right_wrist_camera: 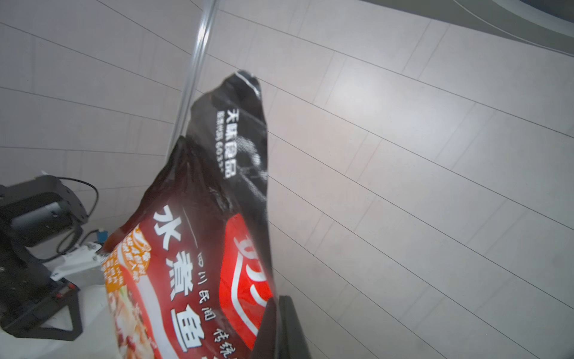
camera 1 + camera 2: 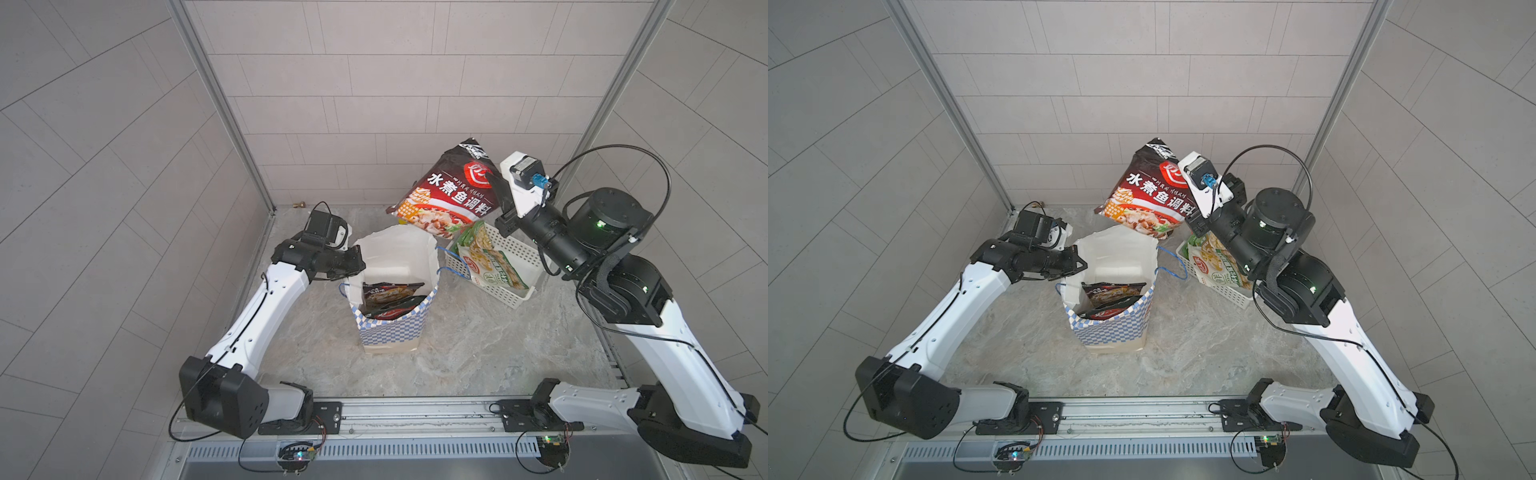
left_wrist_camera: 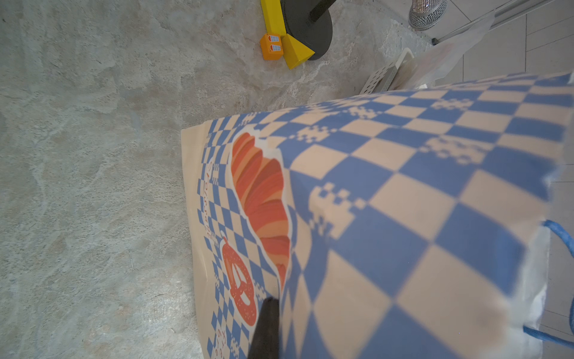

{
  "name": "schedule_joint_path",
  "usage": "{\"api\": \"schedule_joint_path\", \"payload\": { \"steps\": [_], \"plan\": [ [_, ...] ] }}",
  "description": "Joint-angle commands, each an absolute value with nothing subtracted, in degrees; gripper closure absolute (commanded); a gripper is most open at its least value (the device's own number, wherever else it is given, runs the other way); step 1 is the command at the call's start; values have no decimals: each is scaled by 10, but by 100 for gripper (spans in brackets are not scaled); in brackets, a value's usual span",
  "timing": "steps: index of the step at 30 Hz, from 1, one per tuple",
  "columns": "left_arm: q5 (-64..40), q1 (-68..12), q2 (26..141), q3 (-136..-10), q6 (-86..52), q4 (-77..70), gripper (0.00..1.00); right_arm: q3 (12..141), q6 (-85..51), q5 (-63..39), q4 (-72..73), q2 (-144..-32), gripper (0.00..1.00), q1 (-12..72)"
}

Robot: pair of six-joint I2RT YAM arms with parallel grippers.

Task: Place the condiment packets inside the bag
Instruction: Place the condiment packet in the paper bag.

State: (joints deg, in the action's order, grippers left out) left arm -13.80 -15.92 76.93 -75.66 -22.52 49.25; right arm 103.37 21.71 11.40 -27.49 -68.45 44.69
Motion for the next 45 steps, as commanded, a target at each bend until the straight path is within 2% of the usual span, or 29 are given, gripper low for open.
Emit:
{"api": "schedule_joint_path", "payload": {
  "steps": [1,10,24,31,42,45],
  "plan": [
    [-148,-163,765,-762,-221,489,100,1054,196,77,-251,-724,100,472],
    [-147,-163,761,-762,-220,489,100,1045,193,112,-250,-793,100,488],
    [-143,-163,762,-761,-219,489,100,928,207,135,-218,-834,100,486],
    [-142,-163,760,-761,-219,490,100,884,213,82,-206,-848,100,486],
    [-144,-163,762,-762,-217,491,100,796,221,-84,-260,-823,100,487],
    [-143,-163,761,-761,-218,491,100,798,217,-89,-274,-825,89,488]
  ]
}}
